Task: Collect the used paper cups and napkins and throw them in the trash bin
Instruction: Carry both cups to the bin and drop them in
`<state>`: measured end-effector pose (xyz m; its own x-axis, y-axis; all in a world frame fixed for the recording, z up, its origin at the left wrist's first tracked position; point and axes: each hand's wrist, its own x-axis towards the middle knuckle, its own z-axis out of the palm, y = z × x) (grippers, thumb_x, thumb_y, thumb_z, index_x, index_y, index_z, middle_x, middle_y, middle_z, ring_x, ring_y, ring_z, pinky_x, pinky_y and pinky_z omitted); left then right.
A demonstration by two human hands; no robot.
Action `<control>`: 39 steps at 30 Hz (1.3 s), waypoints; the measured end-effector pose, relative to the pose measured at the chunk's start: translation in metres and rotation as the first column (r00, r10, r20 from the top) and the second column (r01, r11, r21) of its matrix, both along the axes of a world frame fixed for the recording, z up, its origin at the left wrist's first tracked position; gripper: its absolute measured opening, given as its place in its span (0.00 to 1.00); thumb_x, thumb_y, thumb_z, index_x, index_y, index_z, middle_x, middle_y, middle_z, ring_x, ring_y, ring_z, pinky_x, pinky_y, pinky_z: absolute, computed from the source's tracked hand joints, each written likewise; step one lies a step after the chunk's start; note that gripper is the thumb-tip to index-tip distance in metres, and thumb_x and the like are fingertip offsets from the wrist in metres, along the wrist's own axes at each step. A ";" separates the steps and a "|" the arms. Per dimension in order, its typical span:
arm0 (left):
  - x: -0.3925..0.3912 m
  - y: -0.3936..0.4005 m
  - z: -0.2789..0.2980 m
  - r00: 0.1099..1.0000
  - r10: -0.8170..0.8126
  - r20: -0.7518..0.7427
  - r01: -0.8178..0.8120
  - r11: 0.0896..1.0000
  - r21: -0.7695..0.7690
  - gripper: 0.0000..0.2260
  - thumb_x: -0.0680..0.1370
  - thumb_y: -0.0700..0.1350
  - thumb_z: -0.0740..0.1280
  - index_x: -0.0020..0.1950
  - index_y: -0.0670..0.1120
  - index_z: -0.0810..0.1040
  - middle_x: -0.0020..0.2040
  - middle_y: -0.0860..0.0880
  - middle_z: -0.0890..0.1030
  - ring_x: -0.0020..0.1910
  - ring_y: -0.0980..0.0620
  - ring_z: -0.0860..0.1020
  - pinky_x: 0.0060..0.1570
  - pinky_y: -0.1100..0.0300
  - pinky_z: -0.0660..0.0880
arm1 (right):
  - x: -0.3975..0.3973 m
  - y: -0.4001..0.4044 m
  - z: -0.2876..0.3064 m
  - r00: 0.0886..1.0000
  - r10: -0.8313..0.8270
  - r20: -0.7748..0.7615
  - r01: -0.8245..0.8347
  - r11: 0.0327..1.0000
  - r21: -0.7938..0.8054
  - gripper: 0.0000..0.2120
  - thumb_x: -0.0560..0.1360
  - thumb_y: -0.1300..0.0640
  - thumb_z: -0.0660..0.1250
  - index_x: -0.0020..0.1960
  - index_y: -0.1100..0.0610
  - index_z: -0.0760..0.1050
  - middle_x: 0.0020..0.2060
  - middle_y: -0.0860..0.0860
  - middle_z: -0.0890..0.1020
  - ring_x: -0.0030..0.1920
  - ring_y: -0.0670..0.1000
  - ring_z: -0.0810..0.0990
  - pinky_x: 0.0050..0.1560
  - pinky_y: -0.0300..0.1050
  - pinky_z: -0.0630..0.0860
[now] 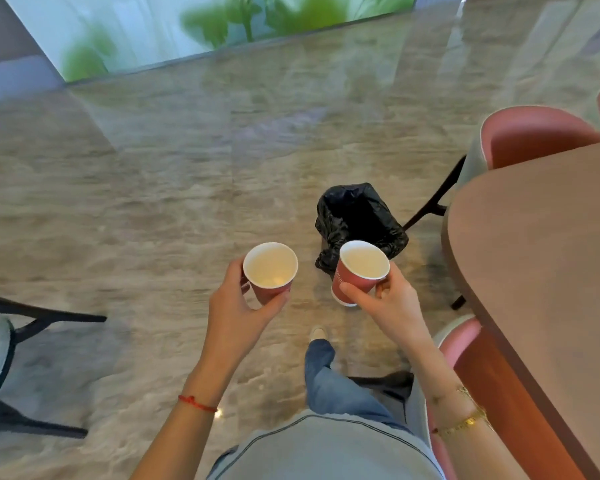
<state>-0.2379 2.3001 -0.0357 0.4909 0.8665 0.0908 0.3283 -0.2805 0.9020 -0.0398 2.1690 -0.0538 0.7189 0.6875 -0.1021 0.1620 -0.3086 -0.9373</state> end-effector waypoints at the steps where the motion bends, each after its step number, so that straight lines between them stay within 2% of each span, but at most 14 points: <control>1: 0.017 0.018 -0.001 1.000 -0.006 0.000 0.006 1.000 0.000 0.28 0.65 0.51 0.79 0.61 0.60 0.70 0.54 0.67 0.77 0.54 0.66 0.77 0.49 0.72 0.74 | 0.015 0.017 -0.002 1.000 -0.003 -0.004 0.003 1.000 -0.005 0.29 0.64 0.51 0.79 0.61 0.47 0.72 0.48 0.38 0.79 0.45 0.27 0.75 0.40 0.22 0.69; 3: 0.052 0.057 -0.003 1.000 -0.026 -0.002 0.026 1.000 -0.005 0.27 0.66 0.51 0.79 0.60 0.60 0.70 0.53 0.69 0.76 0.53 0.65 0.77 0.48 0.72 0.75 | 0.048 0.053 -0.003 1.000 -0.018 -0.011 0.017 1.000 -0.010 0.29 0.63 0.50 0.79 0.60 0.44 0.70 0.49 0.37 0.78 0.47 0.26 0.74 0.40 0.22 0.70; 6: 0.105 0.114 -0.005 0.997 -0.068 -0.025 0.068 0.998 0.000 0.27 0.66 0.53 0.78 0.60 0.59 0.70 0.55 0.67 0.76 0.54 0.59 0.78 0.48 0.69 0.74 | 0.097 0.105 -0.003 0.999 -0.040 0.004 0.040 0.999 -0.037 0.30 0.63 0.48 0.79 0.59 0.42 0.68 0.49 0.35 0.76 0.47 0.26 0.74 0.41 0.22 0.70; 9: 0.155 0.164 -0.007 0.994 -0.104 -0.044 0.105 0.994 0.014 0.28 0.66 0.53 0.78 0.61 0.61 0.68 0.54 0.70 0.73 0.53 0.58 0.77 0.47 0.70 0.72 | 0.140 0.149 -0.005 0.997 -0.075 0.011 0.076 0.995 -0.067 0.30 0.62 0.46 0.79 0.59 0.42 0.67 0.48 0.33 0.75 0.48 0.30 0.74 0.40 0.25 0.71; 11: 0.187 0.194 -0.010 0.989 -0.139 -0.046 0.140 0.990 0.010 0.28 0.67 0.51 0.78 0.62 0.59 0.69 0.54 0.68 0.73 0.55 0.57 0.76 0.49 0.69 0.72 | 0.165 0.174 -0.009 0.994 -0.112 -0.002 0.112 0.990 -0.082 0.30 0.61 0.45 0.79 0.58 0.41 0.67 0.48 0.33 0.75 0.47 0.30 0.74 0.39 0.26 0.71; 14: 0.233 0.237 -0.020 0.975 -0.210 -0.067 0.210 0.978 -0.006 0.28 0.67 0.50 0.78 0.61 0.59 0.69 0.54 0.65 0.74 0.55 0.59 0.75 0.51 0.66 0.72 | 0.198 0.204 -0.020 0.984 -0.178 -0.016 0.175 0.977 -0.121 0.31 0.61 0.44 0.79 0.58 0.42 0.67 0.48 0.35 0.75 0.48 0.38 0.76 0.43 0.29 0.69; 17: 0.279 0.276 -0.039 0.946 -0.307 -0.102 0.301 0.951 -0.071 0.29 0.66 0.50 0.79 0.61 0.60 0.68 0.53 0.67 0.73 0.52 0.60 0.75 0.47 0.70 0.71 | 0.229 0.231 -0.037 0.969 -0.244 -0.030 0.235 0.956 -0.175 0.31 0.62 0.45 0.79 0.60 0.44 0.68 0.49 0.40 0.75 0.51 0.44 0.74 0.47 0.34 0.69; 20: 0.324 0.315 -0.062 0.899 -0.413 -0.147 0.401 0.910 -0.105 0.30 0.65 0.50 0.80 0.61 0.59 0.68 0.53 0.64 0.73 0.53 0.60 0.75 0.47 0.69 0.71 | 0.254 0.254 -0.057 0.948 -0.314 -0.048 0.295 0.925 -0.239 0.34 0.63 0.45 0.78 0.64 0.49 0.69 0.53 0.44 0.76 0.54 0.46 0.74 0.52 0.40 0.70; 25: 0.396 0.371 -0.097 0.789 -0.571 -0.227 0.556 0.821 -0.132 0.31 0.64 0.50 0.80 0.63 0.53 0.72 0.53 0.63 0.74 0.55 0.56 0.75 0.48 0.67 0.71 | 0.288 0.290 -0.083 0.872 -0.483 -0.082 0.442 0.848 -0.293 0.37 0.63 0.44 0.78 0.66 0.51 0.68 0.53 0.44 0.75 0.54 0.46 0.73 0.54 0.40 0.69; 29: 0.443 0.397 -0.119 0.683 -0.678 -0.272 0.659 0.732 -0.171 0.29 0.64 0.52 0.80 0.59 0.57 0.69 0.50 0.66 0.73 0.53 0.56 0.75 0.50 0.62 0.73 | 0.308 0.312 -0.103 0.810 -0.582 -0.074 0.525 0.775 -0.352 0.35 0.63 0.43 0.78 0.65 0.51 0.69 0.52 0.44 0.75 0.53 0.46 0.73 0.51 0.40 0.68; 31: 0.463 0.403 -0.130 0.628 -0.722 -0.291 0.697 0.688 -0.203 0.28 0.65 0.51 0.79 0.59 0.58 0.68 0.52 0.62 0.75 0.54 0.54 0.75 0.51 0.59 0.73 | 0.315 0.318 -0.115 0.778 -0.622 -0.085 0.555 0.745 -0.371 0.35 0.63 0.44 0.78 0.65 0.52 0.69 0.53 0.45 0.76 0.53 0.47 0.74 0.51 0.40 0.68; 33: 0.480 0.405 -0.143 0.588 -0.747 -0.310 0.716 0.659 -0.232 0.28 0.65 0.49 0.79 0.60 0.53 0.70 0.55 0.55 0.76 0.56 0.51 0.76 0.52 0.57 0.74 | 0.322 0.323 -0.129 0.751 -0.652 -0.107 0.572 0.723 -0.388 0.35 0.63 0.45 0.78 0.65 0.53 0.69 0.55 0.48 0.77 0.54 0.48 0.75 0.52 0.40 0.68; 36: 0.503 0.402 -0.169 0.553 -0.762 -0.337 0.720 0.640 -0.267 0.29 0.66 0.49 0.79 0.62 0.50 0.71 0.54 0.54 0.76 0.56 0.50 0.75 0.49 0.59 0.71 | 0.332 0.328 -0.158 0.715 -0.688 -0.122 0.586 0.686 -0.431 0.35 0.63 0.46 0.79 0.65 0.55 0.69 0.58 0.52 0.77 0.58 0.53 0.76 0.53 0.42 0.70; 39: 0.522 0.395 -0.202 0.501 -0.782 -0.372 0.728 0.613 -0.307 0.34 0.66 0.43 0.79 0.68 0.47 0.67 0.60 0.49 0.75 0.62 0.46 0.73 0.55 0.59 0.68 | 0.341 0.326 -0.192 0.694 -0.705 -0.143 0.566 0.658 -0.498 0.37 0.64 0.47 0.78 0.67 0.57 0.67 0.61 0.54 0.76 0.62 0.56 0.74 0.58 0.47 0.72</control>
<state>0.2836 2.6954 -0.2377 0.9195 0.1364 -0.3687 0.3818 -0.5342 0.7543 0.3016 2.4954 -0.2459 0.8426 -0.0819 -0.5323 -0.4792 -0.5653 -0.6715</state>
